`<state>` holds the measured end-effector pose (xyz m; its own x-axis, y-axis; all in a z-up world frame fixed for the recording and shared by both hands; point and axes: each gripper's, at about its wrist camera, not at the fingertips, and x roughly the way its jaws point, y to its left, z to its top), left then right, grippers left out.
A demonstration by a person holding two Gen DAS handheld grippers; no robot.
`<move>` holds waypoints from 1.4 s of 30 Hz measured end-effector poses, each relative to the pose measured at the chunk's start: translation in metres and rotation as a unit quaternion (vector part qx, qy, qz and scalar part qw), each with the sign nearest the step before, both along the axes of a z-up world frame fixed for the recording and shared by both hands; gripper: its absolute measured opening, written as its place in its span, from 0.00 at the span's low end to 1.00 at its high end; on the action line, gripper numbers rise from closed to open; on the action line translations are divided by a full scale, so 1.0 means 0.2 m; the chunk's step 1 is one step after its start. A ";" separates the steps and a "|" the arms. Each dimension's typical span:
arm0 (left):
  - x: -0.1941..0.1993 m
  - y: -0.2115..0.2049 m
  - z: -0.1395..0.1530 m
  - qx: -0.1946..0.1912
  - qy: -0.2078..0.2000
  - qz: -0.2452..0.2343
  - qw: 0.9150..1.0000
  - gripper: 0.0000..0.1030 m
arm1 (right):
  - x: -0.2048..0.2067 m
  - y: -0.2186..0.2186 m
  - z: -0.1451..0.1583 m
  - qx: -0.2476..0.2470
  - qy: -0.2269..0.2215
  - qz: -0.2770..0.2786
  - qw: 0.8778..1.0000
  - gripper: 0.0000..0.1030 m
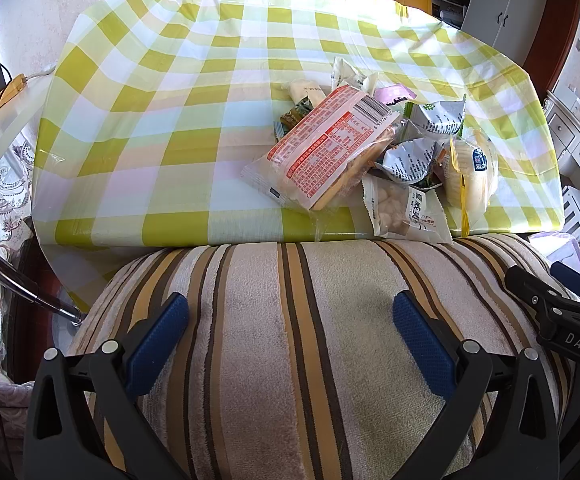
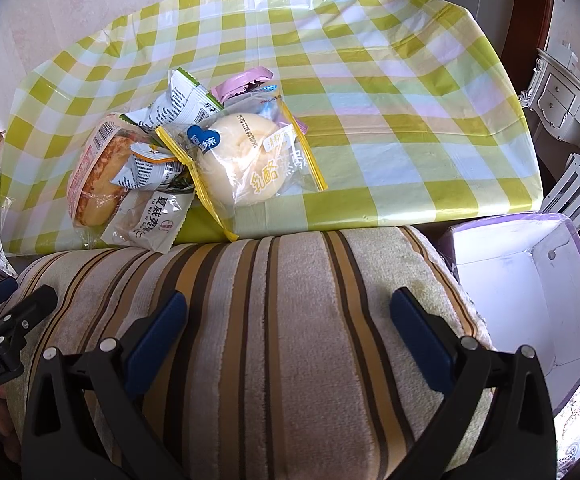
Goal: Organize snacks
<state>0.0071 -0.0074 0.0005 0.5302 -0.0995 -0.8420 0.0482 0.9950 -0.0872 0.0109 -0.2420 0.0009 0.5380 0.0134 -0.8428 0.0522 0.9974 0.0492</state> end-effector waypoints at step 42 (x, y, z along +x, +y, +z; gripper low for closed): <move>0.62 -0.20 0.01 0.041 0.007 -0.116 0.992 0.69 | 0.60 0.03 -0.04 0.041 0.049 0.161 0.985 0.99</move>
<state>0.1302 -0.0484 0.0016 0.4891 -0.1482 -0.8595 0.2757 0.9612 -0.0089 0.1305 -0.2351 -0.0062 0.4102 0.2408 -0.8796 -0.2573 0.9559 0.1417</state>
